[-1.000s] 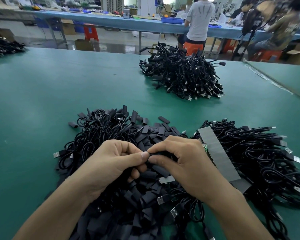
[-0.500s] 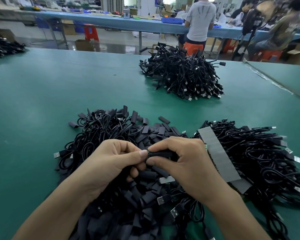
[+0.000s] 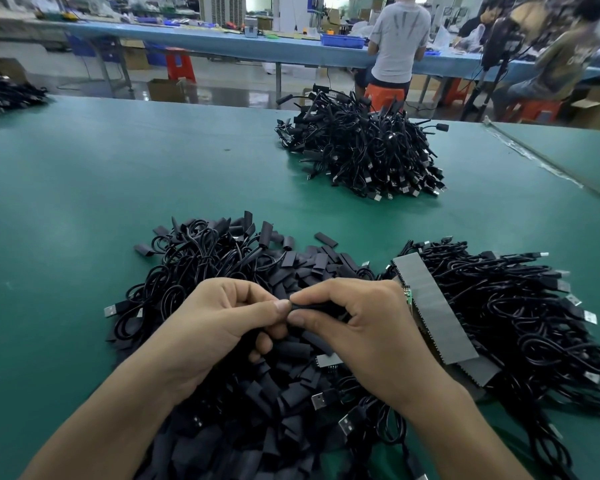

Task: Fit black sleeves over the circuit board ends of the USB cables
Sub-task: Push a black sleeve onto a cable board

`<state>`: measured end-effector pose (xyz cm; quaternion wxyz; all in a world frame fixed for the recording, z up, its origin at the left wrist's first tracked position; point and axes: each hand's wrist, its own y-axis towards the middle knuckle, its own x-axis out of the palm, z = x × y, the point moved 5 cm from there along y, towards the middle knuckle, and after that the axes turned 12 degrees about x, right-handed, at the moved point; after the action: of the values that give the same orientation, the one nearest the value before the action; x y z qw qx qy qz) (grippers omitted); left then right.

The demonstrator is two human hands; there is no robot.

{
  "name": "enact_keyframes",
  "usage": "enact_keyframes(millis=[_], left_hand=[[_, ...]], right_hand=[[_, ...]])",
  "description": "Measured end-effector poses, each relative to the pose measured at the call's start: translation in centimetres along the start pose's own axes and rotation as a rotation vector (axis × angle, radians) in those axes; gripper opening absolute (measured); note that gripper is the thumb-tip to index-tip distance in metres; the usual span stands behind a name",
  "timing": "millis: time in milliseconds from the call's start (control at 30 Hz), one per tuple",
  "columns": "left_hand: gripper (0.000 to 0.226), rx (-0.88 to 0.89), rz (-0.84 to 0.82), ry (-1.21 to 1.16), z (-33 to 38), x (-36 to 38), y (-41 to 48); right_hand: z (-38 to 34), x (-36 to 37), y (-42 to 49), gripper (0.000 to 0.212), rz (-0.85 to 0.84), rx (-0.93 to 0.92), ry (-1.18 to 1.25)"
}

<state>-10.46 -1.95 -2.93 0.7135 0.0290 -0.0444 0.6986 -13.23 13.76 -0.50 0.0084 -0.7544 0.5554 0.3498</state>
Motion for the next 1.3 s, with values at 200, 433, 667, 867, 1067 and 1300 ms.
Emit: enact_keyframes(millis=[200, 433, 667, 867, 1067, 1300], left_hand=[[0.021, -0.002, -0.012, -0.024, 0.1, -0.1, 0.1], [0.019, 0.005, -0.015, -0.014, 0.0, -0.1, 0.1], [0.02, 0.005, -0.013, 0.003, 0.0, 0.1, 0.0], [0.021, -0.004, -0.019, 0.019, -0.1, 0.1, -0.1], [0.024, -0.027, -0.069, 0.002, -0.3, 0.2, -0.2], [0.018, 0.026, -0.043, -0.025, 0.2, 0.1, 0.0]], right_hand=[[0.1, -0.1, 0.0, 0.027, 0.036, 0.054, 0.04], [0.6, 0.0, 0.0, 0.016, -0.003, 0.112, 0.074], [-0.1, -0.1, -0.2, 0.019, -0.029, 0.011, -0.015], [0.2, 0.0, -0.1, 0.014, -0.075, 0.065, 0.027], [-0.1, -0.4, 0.0, 0.016, -0.055, 0.058, 0.063], [1.2, -1.3, 0.1, 0.024, -0.081, 0.151, 0.178]])
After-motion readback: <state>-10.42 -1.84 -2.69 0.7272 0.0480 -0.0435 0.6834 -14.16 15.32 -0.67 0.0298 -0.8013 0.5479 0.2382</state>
